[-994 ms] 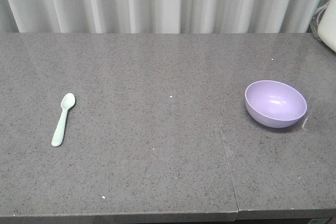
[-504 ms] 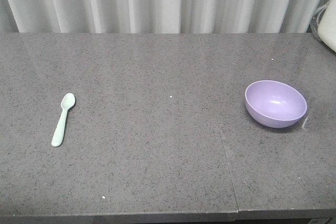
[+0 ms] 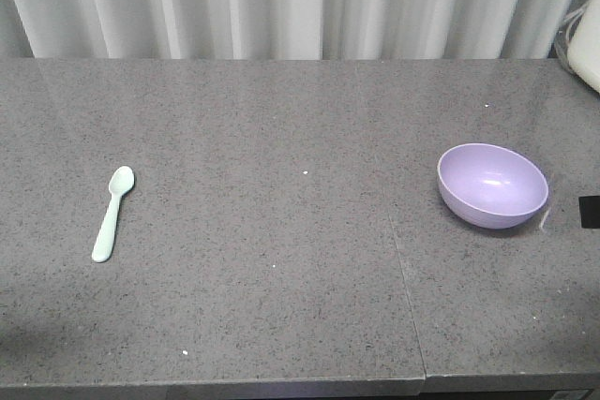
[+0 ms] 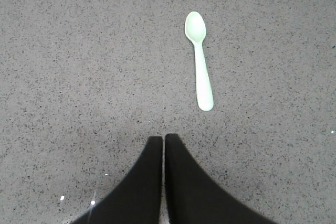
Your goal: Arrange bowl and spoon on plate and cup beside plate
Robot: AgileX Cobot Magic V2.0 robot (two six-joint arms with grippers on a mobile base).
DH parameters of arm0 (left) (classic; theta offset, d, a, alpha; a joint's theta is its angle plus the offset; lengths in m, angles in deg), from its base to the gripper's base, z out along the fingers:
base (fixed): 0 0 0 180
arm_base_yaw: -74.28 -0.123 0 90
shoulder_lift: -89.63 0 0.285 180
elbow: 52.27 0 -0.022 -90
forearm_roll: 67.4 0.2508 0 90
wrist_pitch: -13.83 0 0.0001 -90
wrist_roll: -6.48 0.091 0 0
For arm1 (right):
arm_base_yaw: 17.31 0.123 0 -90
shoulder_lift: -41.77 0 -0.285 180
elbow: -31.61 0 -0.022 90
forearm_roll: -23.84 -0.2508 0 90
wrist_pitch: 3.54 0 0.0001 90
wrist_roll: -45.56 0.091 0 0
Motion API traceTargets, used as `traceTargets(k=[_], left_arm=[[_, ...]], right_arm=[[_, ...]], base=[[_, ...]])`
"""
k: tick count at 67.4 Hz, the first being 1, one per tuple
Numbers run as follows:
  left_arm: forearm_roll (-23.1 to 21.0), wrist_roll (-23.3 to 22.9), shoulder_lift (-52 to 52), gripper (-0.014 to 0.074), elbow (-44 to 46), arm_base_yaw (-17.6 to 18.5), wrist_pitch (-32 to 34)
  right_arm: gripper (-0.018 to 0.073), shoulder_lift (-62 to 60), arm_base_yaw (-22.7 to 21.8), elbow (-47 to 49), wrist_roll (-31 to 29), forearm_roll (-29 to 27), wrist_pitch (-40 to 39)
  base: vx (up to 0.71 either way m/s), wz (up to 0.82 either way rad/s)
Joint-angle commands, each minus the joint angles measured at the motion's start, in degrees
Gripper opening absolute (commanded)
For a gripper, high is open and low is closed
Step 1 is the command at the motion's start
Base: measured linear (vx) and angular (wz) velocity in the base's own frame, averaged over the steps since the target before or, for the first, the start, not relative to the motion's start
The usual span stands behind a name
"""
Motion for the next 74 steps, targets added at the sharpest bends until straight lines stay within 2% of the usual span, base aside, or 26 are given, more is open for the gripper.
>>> traceTargets(k=[1,18,30,41,53,57,66,74], left_arm=[[-0.65,0.12,-0.41,-0.0006,1.84,-0.01,2.43],[-0.65,0.12,-0.41,-0.0002,1.84,-0.01,2.43],[-0.44,0.12,-0.41,0.0052,1.84,-0.01,2.13],[-0.44,0.12,-0.41,0.0215,1.84,-0.01,2.13],[-0.39,0.12,-0.41,0.0458,1.84,-0.01,2.39],[-0.39,0.12,-0.41,0.0514,1.84,-0.01,2.68],[-0.39,0.12,-0.41,0.0583,1.84,-0.01,2.61],[-0.44,0.12,-0.28,0.0586,1.84,-0.01,2.61]], right_arm=[[-0.0011,-0.4,-0.21,1.93,-0.33,0.49,-2.67],[-0.0006,-0.4,-0.21,1.88,-0.33,0.49,-2.13],[0.0036,-0.4,-0.21,1.88,-0.33,0.54,-2.02],[0.0135,-0.4,-0.21,1.88,-0.33,0.66,-2.02],[0.0314,-0.4,-0.21,1.88,-0.33,0.66,-2.02],[0.0376,-0.4,-0.21,1.88,-0.33,0.66,-2.07],[0.0472,-0.4,-0.21,1.88,-0.33,0.66,-2.07],[0.049,-0.4,-0.21,1.88,-0.33,0.66,-2.07]], base=[[0.0,0.0],[0.0,0.0],[0.0,0.0],[0.0,0.0],[0.0,0.0],[0.0,0.0],[0.0,0.0],[0.0,0.0]])
